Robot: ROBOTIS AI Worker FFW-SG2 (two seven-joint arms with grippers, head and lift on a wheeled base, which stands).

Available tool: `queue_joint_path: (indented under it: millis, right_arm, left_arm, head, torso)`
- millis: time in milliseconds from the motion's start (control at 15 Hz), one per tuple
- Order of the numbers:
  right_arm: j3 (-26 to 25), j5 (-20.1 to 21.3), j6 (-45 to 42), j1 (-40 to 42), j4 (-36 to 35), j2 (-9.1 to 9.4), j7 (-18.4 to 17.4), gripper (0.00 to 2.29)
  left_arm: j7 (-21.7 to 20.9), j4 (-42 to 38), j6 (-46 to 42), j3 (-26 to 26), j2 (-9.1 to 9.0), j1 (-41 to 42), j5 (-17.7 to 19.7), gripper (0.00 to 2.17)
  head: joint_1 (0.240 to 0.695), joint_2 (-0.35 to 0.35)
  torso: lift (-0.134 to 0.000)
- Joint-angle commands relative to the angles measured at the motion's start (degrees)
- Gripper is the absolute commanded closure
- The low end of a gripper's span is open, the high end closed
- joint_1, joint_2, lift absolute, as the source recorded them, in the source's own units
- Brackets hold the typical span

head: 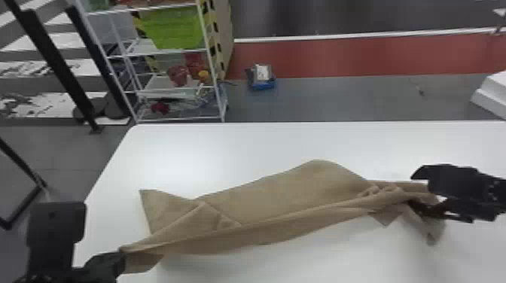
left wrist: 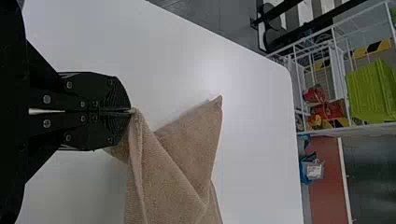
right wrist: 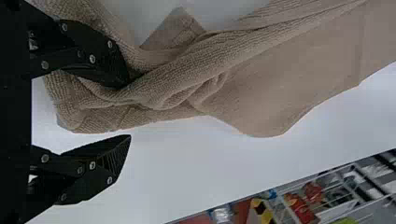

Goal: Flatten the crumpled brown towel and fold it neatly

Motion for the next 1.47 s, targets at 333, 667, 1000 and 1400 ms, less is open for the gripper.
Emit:
queue_joint_path:
  millis: [333,667,1000,1400]
  right_arm:
    - [-10.29,-19.11,15.07,8.04,-14.73,-0.18,2.97,0.02]
    - [-7.82,-14.81,22.1,12.35,-20.09,-1.85,11.06,0.26]
    - [-5.45,-11.47,25.26,12.17,-20.53,-2.03,12.11,0.41]
    - [-4.57,-8.39,28.6,12.88,-21.58,-2.91,14.13,0.53]
  left_arm:
    - [0.09,0.18,0.24,-0.49,0.01,-0.49,0.0,1.78]
    - [0.09,0.44,0.24,-0.58,0.01,-0.58,0.0,1.78]
    - [0.18,0.71,0.24,-0.67,0.01,-0.75,-0.09,1.78]
    - [0.09,0.97,0.24,-0.75,0.01,-0.67,-0.09,1.78]
  head:
    - [0.695,0.067]
    - [0.695,0.08]
    - [0.695,0.087]
    - [0.695,0.086]
  torso:
    - [-0.124]
    - [-0.124]
    - [-0.124]
    - [-0.124]
